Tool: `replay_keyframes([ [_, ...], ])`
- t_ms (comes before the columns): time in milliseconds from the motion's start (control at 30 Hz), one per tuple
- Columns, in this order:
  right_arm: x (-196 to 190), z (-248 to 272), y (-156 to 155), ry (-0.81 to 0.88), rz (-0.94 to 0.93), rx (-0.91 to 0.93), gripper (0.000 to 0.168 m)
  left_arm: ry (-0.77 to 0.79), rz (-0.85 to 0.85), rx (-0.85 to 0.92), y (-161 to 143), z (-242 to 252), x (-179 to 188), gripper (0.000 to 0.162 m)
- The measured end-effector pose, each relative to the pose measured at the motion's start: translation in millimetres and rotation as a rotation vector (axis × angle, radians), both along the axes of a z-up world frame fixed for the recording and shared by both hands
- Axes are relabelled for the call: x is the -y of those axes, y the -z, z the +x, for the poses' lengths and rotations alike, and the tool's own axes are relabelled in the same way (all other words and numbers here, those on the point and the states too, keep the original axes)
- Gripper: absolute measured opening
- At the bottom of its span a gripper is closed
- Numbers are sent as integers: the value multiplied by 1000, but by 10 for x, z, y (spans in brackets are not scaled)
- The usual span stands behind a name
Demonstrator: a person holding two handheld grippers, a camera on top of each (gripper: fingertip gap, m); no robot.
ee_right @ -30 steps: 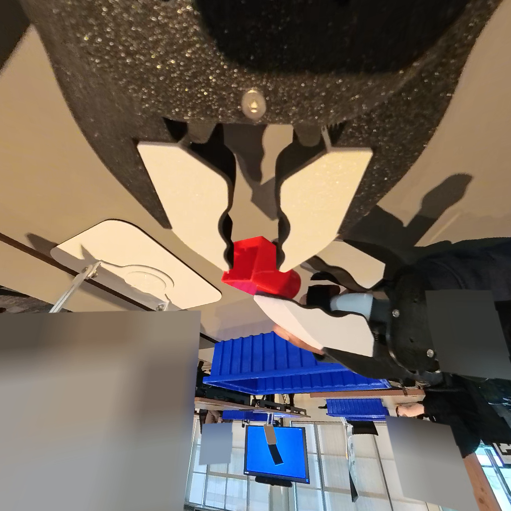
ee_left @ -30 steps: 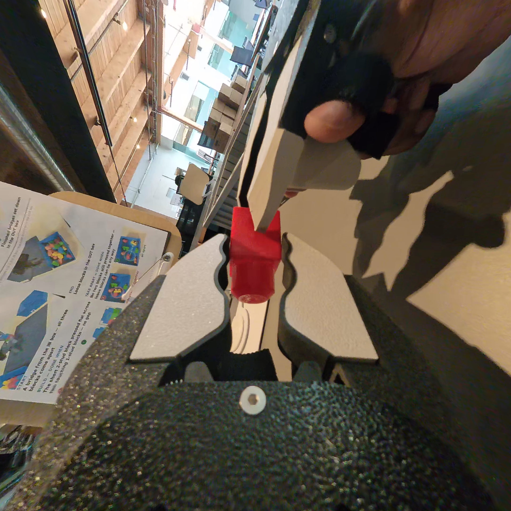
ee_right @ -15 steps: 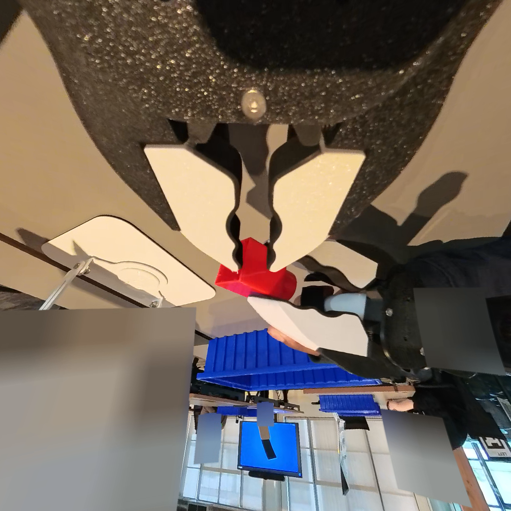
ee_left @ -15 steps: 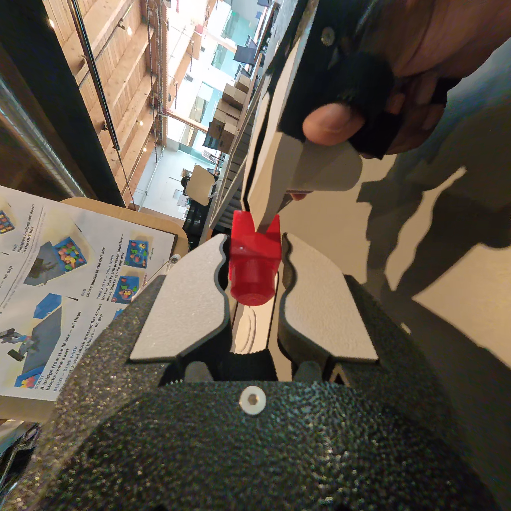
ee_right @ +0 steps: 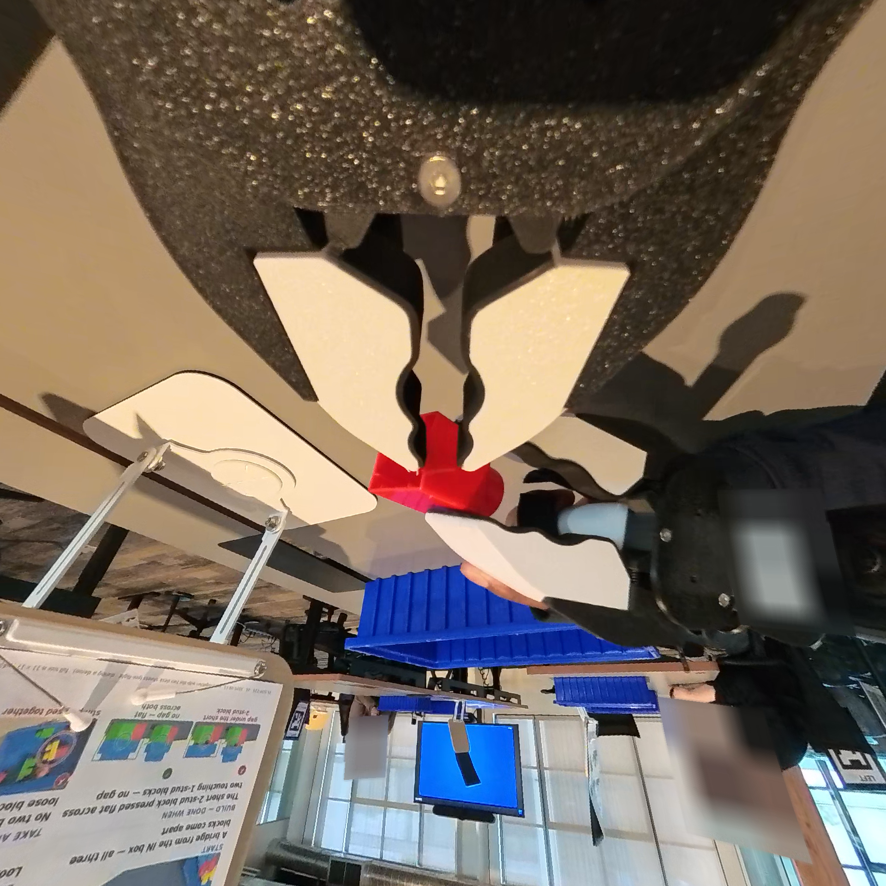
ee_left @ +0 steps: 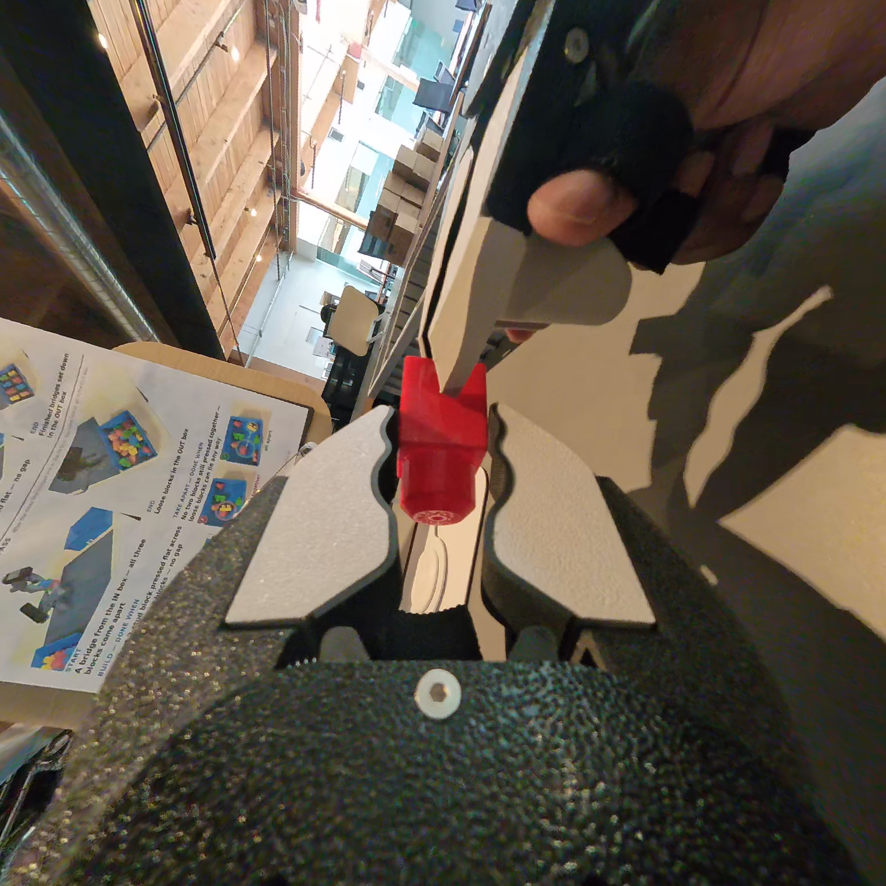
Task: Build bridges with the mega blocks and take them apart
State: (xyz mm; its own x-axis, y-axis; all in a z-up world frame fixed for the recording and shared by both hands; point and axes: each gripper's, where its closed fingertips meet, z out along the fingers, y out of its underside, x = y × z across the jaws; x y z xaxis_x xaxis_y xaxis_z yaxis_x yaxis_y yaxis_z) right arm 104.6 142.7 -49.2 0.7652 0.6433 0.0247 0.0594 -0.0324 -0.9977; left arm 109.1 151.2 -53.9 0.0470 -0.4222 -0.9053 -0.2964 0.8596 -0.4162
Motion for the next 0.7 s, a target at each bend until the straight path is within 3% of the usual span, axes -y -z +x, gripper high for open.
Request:
replay_keyframes([
  [700,46,-51,-19,-35,-1,4,6,-14,14,-2,-8,-29,-32,35],
])
